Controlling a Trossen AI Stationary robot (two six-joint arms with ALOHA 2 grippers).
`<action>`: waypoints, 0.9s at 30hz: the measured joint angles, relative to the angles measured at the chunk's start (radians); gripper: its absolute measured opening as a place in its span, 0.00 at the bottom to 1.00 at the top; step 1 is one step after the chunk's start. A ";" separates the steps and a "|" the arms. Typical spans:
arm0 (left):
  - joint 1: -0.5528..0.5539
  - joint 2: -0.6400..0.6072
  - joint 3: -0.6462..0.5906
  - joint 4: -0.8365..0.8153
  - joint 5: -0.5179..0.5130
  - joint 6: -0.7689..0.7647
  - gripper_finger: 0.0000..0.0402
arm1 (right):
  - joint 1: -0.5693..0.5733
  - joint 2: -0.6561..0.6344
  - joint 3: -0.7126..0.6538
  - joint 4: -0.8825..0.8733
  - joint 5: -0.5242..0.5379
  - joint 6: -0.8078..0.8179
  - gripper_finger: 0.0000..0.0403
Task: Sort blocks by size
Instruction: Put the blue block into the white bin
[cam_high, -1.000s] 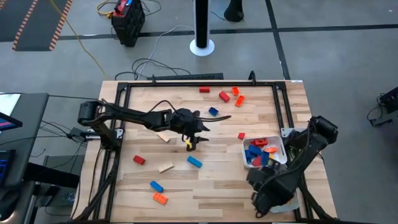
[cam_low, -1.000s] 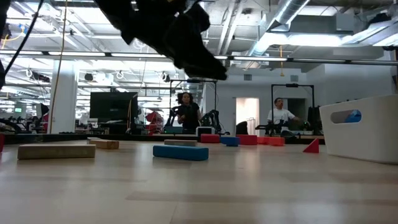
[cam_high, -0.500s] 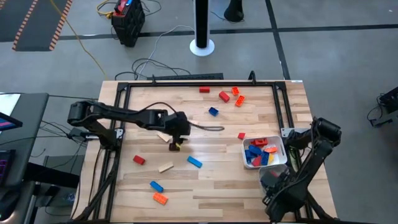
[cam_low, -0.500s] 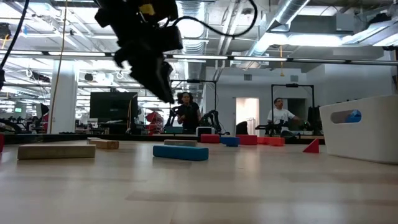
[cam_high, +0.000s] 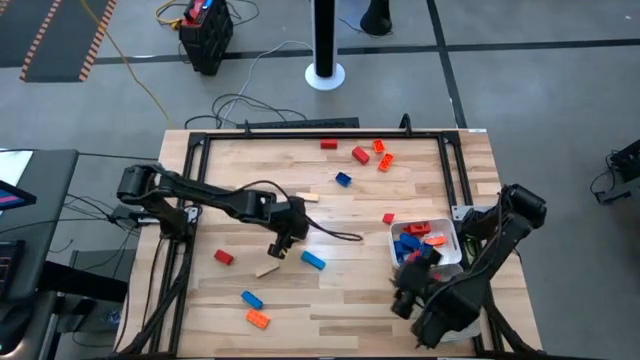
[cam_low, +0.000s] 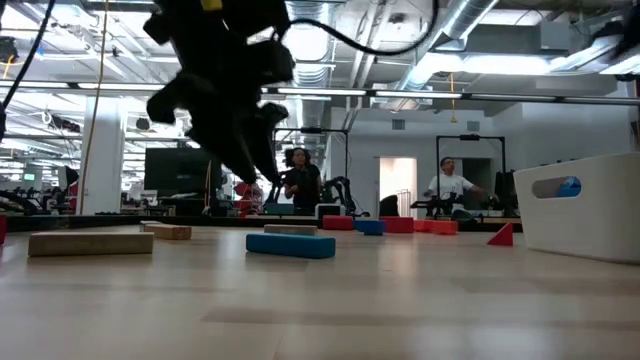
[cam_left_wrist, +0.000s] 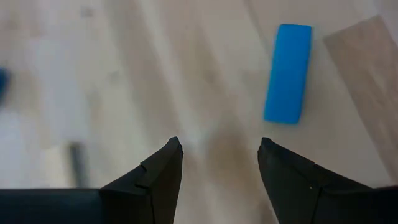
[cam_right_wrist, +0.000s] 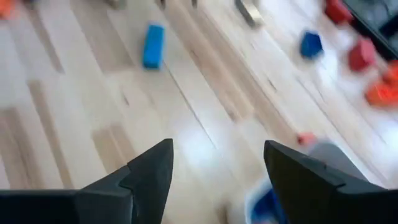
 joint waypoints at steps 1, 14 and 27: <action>-0.007 0.024 0.000 0.017 0.016 0.003 0.49 | -0.012 0.000 -0.009 0.046 0.050 -0.045 0.70; -0.115 0.140 -0.002 0.192 0.036 0.017 0.49 | -0.042 0.002 -0.119 0.228 0.056 -0.181 0.70; -0.116 0.140 -0.134 0.350 0.032 -0.024 0.43 | -0.028 0.002 -0.118 0.220 0.083 -0.141 0.70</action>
